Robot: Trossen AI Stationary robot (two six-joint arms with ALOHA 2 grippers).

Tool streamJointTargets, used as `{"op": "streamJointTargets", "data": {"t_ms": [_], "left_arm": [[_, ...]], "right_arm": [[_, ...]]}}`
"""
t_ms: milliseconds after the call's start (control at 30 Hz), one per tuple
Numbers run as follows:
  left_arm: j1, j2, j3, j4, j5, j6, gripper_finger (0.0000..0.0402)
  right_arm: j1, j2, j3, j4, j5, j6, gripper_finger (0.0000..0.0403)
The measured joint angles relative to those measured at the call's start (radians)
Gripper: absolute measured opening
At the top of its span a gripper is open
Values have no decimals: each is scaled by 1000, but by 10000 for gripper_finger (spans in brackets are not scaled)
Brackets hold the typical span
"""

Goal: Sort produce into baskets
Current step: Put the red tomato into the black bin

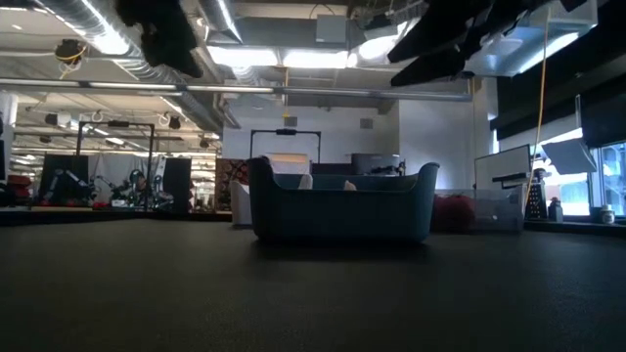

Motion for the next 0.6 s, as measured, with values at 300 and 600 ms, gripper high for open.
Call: {"op": "streamJointTargets", "data": {"t_ms": [300, 600], "left_arm": [[-214, 0, 0, -52, -54, -153, 257], [-370, 1, -12, -124, -76, -315, 257]], "right_arm": [[0, -11, 0, -4, 1, 0, 376], [0, -11, -1, -5, 2, -14, 376]]}}
